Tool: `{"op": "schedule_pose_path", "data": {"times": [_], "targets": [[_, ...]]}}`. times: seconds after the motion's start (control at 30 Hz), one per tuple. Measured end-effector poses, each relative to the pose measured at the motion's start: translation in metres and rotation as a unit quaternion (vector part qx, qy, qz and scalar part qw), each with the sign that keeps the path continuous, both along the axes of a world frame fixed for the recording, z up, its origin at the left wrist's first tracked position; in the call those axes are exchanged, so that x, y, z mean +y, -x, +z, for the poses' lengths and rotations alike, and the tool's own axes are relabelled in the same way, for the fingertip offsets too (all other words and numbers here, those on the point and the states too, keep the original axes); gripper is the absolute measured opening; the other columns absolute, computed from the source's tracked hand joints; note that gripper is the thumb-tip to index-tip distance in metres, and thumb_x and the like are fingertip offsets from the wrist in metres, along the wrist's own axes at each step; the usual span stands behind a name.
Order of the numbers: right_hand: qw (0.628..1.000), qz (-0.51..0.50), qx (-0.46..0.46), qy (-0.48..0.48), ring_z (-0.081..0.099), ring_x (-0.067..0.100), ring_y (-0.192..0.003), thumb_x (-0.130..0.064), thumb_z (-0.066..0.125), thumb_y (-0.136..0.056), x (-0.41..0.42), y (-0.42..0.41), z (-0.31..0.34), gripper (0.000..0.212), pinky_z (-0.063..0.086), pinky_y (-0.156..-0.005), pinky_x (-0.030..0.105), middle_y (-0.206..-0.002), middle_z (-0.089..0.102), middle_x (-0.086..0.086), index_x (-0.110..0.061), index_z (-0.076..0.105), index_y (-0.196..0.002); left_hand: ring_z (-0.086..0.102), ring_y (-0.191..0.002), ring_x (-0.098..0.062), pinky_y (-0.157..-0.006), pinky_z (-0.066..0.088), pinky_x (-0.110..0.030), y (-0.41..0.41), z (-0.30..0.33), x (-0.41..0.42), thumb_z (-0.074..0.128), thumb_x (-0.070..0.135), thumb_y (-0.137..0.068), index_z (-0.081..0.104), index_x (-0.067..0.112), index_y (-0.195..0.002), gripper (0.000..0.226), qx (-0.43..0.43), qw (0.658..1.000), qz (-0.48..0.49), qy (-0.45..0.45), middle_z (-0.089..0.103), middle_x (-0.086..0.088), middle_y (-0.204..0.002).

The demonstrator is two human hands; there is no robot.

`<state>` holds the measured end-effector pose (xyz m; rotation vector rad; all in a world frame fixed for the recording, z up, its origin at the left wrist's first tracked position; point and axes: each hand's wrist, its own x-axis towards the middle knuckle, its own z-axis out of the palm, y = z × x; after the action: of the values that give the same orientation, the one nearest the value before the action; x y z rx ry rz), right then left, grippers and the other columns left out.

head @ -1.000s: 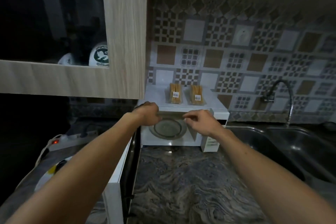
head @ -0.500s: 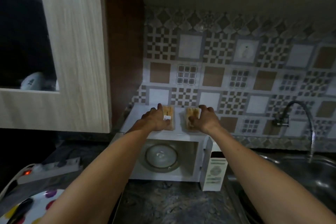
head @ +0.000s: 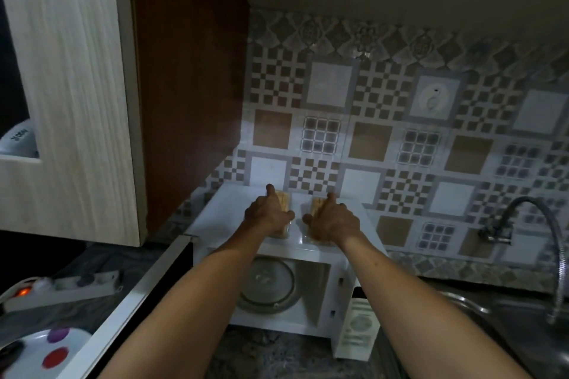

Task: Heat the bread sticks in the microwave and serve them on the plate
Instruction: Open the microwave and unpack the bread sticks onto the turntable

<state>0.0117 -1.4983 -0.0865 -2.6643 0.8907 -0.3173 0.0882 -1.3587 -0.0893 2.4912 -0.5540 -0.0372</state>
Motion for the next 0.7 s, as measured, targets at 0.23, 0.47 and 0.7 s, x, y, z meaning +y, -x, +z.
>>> {"op": "schedule_pose_path", "data": {"times": [0.23,0.47,0.7], "targets": [[0.999,-0.001,-0.041,-0.012,0.056,0.035,-0.122,-0.064,0.064,-0.082,0.006,0.014,-0.003,0.094,0.046,-0.096,0.041,-0.138,0.056,0.013,-0.021,0.020,-0.153,0.053,-0.118,-0.037,-0.089,0.046,-0.040,0.008,-0.001,0.013,0.072,0.049,-0.080,0.010,0.023,-0.151,0.098,0.004,0.999,0.007,0.042,0.049,-0.017,-0.136],[0.998,-0.030,-0.054,-0.004,0.058,0.036,-0.118,-0.066,0.063,-0.081,0.031,0.049,-0.008,0.087,0.047,-0.092,0.042,-0.133,0.058,0.012,-0.026,0.026,-0.149,0.052,-0.120,-0.039,-0.098,0.048,-0.048,0.032,-0.005,0.043,0.072,0.049,-0.079,0.010,0.024,-0.151,0.097,0.016,0.997,-0.028,0.072,0.048,-0.017,-0.138],[0.993,-0.028,-0.113,-0.001,0.059,0.040,-0.109,-0.056,0.067,-0.081,0.073,0.108,-0.021,0.083,0.047,-0.087,0.042,-0.126,0.055,0.015,-0.024,0.027,-0.146,0.052,-0.111,-0.035,-0.089,0.049,-0.045,0.081,-0.018,0.081,0.070,0.047,-0.075,0.019,0.026,-0.137,0.083,-0.030,0.992,-0.050,0.112,0.048,-0.012,-0.124]]}}
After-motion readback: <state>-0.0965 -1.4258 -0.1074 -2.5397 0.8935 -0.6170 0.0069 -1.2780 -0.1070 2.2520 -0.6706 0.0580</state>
